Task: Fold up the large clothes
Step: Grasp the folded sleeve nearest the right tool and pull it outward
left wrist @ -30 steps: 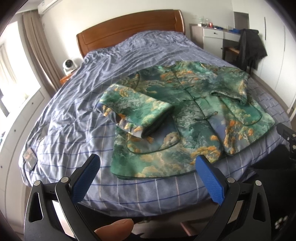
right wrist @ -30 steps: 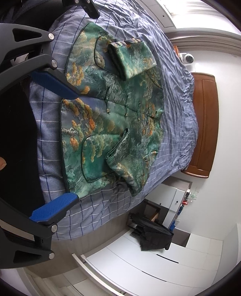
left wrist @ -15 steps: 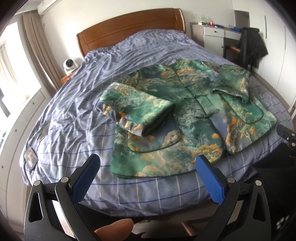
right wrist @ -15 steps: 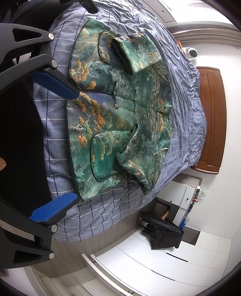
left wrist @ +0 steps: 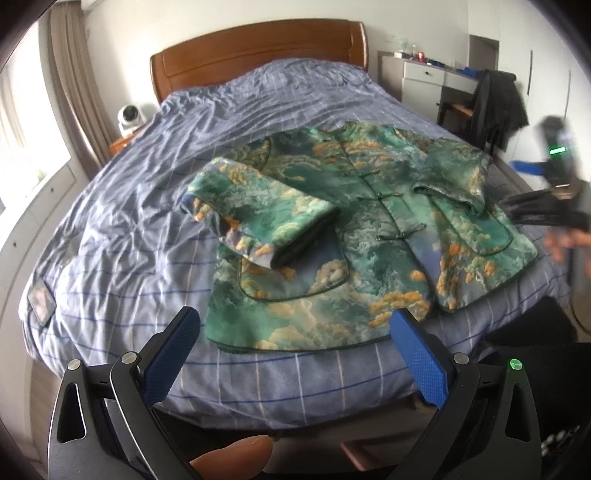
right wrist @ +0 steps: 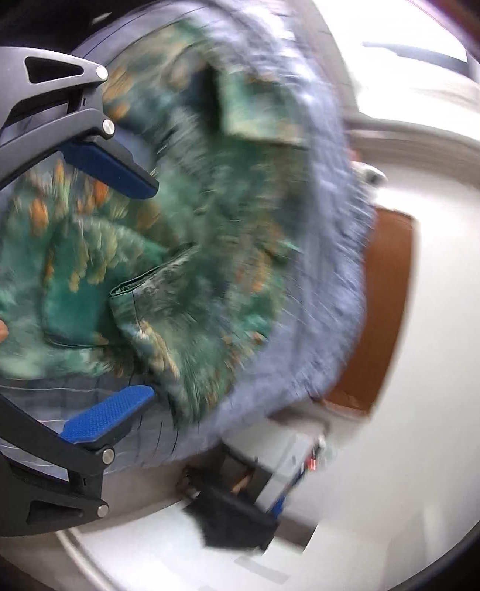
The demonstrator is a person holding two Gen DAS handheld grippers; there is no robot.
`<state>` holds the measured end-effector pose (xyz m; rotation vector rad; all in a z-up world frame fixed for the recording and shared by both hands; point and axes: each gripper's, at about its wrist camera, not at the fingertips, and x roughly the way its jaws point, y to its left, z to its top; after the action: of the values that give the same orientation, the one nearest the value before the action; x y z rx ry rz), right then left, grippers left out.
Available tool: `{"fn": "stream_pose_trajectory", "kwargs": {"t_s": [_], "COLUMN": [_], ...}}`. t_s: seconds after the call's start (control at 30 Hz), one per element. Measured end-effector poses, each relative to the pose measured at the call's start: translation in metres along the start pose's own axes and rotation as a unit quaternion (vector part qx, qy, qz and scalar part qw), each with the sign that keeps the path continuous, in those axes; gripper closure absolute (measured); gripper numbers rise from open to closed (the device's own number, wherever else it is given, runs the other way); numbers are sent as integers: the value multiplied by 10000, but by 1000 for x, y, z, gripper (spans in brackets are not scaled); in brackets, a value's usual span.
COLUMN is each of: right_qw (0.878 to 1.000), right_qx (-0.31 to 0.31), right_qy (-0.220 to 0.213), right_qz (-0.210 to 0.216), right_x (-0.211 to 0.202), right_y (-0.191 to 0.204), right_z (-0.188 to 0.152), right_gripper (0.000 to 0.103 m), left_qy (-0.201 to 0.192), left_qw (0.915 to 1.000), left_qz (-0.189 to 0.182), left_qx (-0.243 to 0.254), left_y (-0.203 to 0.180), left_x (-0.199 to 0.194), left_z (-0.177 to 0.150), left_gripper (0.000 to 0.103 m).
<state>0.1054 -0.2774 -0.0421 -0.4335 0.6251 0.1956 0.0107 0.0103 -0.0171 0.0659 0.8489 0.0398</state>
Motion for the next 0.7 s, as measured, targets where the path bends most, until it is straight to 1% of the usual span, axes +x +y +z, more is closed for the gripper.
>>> {"fn": "stream_pose_trajectory", "kwargs": {"t_s": [0.07,0.13,0.2,0.23,0.27,0.3,0.33,0.37,0.4,0.43,0.47,0.57,0.63,0.7], "right_qw": [9985,9948,9917,9914,9912,9906,9893,9886,9890,9902,9903,9842,9773,9701], "right_qx": [-359,-574,-580,-474,-256,65,389,579,771,920,1053,1723,2046,2182], "right_qy": [337,780,1112,1189,1250,1295,1323,1304,1218,1040,896,336,44,-145], "right_qz": [231,309,270,276,347,433,478,477,321,161,103,-209,-541,-1052], "right_x": [51,99,132,141,149,153,151,148,139,125,114,63,32,8], "right_y": [2,3,0,-3,-9,-18,-29,-33,-42,-53,-62,-108,-142,-174], "right_z": [0,-3,-10,-14,-16,-17,-16,-16,-14,-11,-10,-6,-7,-14], "right_gripper": [1,2,2,2,11,40,57,83,88,89,91,91,91,91], "left_qy": [39,74,86,97,107,123,170,215,266,328,344,251,172,148], "left_qw": [10000,9998,9995,9992,9991,9989,9987,9986,9984,9983,9983,9988,9989,9991], "left_qz": [86,207,308,362,395,417,434,427,403,354,325,338,395,379], "left_qx": [-18,-40,-75,-98,-122,-152,-203,-242,-286,-334,-345,-255,-166,-114], "left_y": [2,7,12,14,17,19,22,24,26,27,27,22,18,17], "left_x": [0,-1,-2,-2,-2,-1,1,4,7,11,13,14,14,15], "left_z": [-2,-4,-6,-7,-7,-8,-8,-8,-8,-7,-6,-3,0,2], "left_gripper": [0,0,0,0,0,0,0,0,1,1,1,1,1,1]}}
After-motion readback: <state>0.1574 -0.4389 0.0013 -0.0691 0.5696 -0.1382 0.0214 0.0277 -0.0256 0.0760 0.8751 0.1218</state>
